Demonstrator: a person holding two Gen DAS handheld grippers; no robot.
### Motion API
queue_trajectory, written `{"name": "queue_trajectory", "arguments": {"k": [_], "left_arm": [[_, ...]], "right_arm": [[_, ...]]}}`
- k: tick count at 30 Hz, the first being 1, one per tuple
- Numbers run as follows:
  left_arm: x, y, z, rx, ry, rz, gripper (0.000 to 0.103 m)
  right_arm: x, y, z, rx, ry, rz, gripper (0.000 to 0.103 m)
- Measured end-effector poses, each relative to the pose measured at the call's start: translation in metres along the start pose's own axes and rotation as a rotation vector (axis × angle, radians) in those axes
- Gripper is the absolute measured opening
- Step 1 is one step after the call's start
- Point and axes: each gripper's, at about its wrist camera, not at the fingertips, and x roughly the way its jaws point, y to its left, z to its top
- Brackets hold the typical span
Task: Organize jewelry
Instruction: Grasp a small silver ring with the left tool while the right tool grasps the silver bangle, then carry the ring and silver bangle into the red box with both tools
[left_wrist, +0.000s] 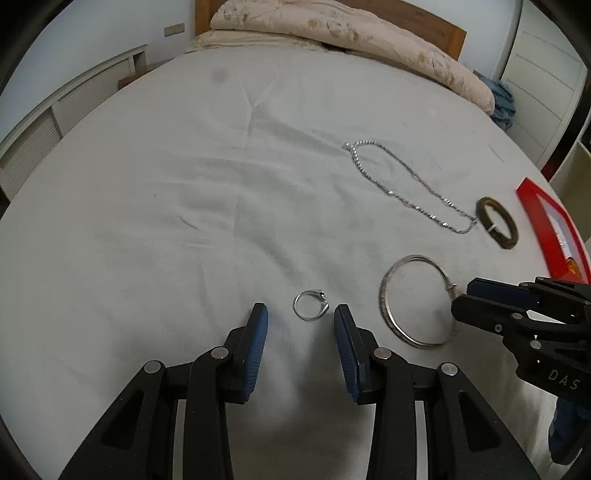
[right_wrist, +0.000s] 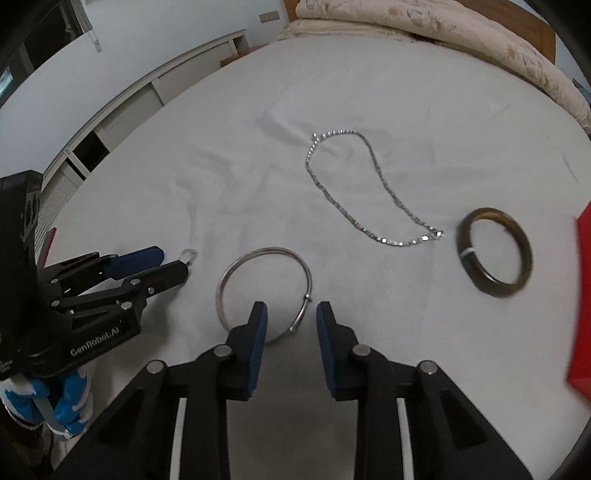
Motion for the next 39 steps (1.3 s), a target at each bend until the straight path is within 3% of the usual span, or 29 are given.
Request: {"name": "queue_trajectory", "arguments": {"k": [5,9,16,29,39], "left_arm": [[0.007,-0.004,-0.005,0.03,-0.006,0.017,0.033],[0.006,-0.005,-0.006,0.045,-0.009,0.014,0.02],[-0.003,-0.005,-0.007,0.033,-0.005,0.028,0.02],[-0.071,-0.058,-0.012,0.076,-0.062,0.014,0.02],[-0.097,-0.171,0.006,0.164,-0.113,-0.123,0.02]], "right_arm": [[0.017,-0.001,-0.003,-0.01,0.028,-0.029,0.012],[0.022,0.001,-0.003,-0.022,0.027,-0.04,0.009],[0.003,-0.004,-0.014,-0.013,-0.016,-0.03,0.005],[-0.108,-0.031,-0.044,0.027,-0.125,-0.11,0.005],[-0.199,-0.1,-0.066,0.097,-0.23,-0.231,0.005]]}}
